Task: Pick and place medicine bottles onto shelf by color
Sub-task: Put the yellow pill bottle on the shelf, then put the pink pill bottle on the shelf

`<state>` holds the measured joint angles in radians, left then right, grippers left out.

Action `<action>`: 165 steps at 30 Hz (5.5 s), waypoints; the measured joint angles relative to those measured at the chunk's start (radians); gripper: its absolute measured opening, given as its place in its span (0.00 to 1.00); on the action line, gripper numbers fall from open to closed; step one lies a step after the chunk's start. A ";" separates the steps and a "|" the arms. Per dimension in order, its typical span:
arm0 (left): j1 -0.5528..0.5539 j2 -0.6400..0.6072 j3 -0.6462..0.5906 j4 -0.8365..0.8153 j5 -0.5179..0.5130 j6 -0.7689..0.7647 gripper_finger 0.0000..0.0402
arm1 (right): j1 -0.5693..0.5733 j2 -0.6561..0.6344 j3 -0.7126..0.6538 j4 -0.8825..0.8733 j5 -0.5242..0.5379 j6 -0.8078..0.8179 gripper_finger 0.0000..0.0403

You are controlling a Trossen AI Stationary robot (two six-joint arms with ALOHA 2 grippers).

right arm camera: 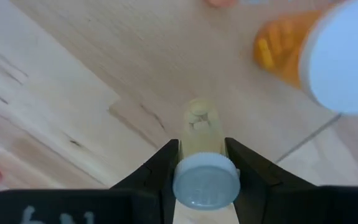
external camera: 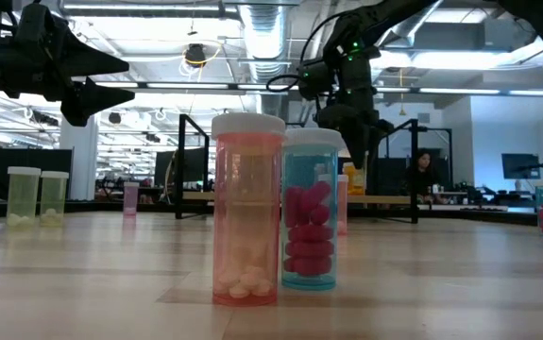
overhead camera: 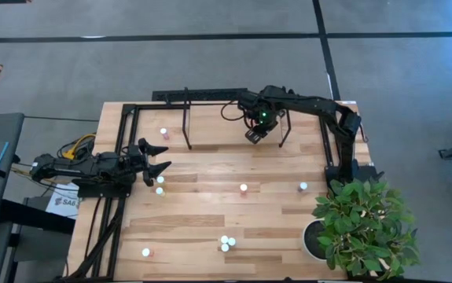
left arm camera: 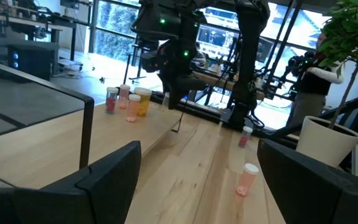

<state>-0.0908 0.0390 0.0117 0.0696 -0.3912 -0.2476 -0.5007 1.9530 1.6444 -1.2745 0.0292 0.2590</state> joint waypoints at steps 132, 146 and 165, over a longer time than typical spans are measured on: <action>0.000 0.000 0.000 0.000 0.000 0.000 0.78 | 0.117 -0.002 0.257 -0.296 0.156 0.319 0.66; 0.000 0.000 0.000 0.000 0.000 0.000 0.78 | 0.332 -0.002 0.263 -0.238 -0.016 0.672 0.66; 0.000 0.000 0.000 0.000 0.000 0.000 0.78 | 0.592 -0.001 0.022 0.135 -0.038 1.309 0.66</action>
<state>-0.0910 0.0391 0.0116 0.0692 -0.3912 -0.2475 0.0910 1.9515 1.6666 -1.1390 -0.0090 1.5676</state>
